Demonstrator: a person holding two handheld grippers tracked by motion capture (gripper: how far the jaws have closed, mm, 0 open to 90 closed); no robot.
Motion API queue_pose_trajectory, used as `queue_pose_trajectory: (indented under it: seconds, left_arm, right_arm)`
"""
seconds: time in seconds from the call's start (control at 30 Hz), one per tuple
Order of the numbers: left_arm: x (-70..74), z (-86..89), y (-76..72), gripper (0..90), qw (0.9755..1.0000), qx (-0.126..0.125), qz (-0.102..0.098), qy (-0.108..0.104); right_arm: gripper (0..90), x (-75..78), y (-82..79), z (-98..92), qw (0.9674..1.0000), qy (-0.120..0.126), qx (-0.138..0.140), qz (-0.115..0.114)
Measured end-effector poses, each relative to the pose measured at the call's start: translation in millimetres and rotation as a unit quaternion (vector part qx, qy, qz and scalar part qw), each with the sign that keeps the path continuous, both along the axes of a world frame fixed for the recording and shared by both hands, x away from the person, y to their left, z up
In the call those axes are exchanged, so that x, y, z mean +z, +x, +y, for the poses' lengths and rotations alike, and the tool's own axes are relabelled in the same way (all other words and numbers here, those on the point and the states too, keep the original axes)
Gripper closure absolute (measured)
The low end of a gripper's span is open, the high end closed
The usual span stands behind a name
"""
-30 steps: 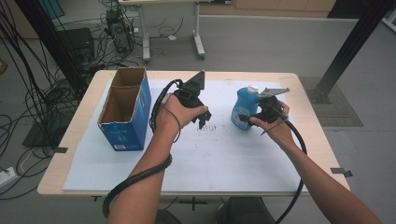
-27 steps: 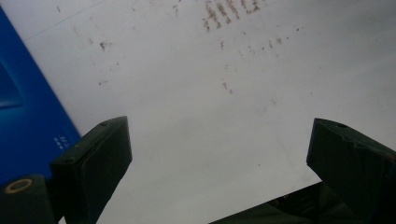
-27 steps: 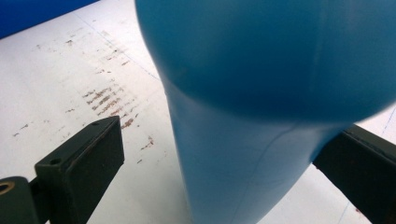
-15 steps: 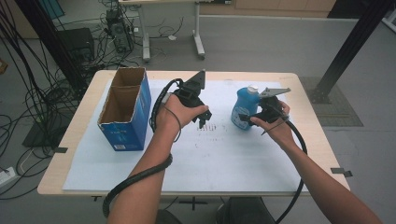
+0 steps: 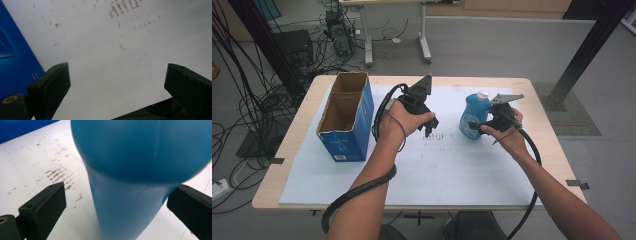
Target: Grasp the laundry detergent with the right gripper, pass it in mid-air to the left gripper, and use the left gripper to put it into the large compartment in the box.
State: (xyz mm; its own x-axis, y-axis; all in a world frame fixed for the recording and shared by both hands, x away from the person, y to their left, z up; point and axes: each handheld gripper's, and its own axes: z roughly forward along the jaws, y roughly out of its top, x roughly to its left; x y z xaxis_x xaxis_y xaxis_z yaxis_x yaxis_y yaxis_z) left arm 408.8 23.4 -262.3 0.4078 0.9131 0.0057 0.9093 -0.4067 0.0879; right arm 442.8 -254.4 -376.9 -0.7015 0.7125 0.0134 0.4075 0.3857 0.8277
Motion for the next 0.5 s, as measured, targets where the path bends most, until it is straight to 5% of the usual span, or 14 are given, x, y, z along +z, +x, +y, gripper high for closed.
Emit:
queue_pose_trajectory:
  seconds: [0.5]
  left_arm:
    - [0.6, -2.6, 0.0, 7.1, 1.0000, -0.003, 0.000, -0.001]
  right_arm:
    - [2.2, -0.8, -0.5, -0.6, 1.0000, 0.002, -0.002, -0.003]
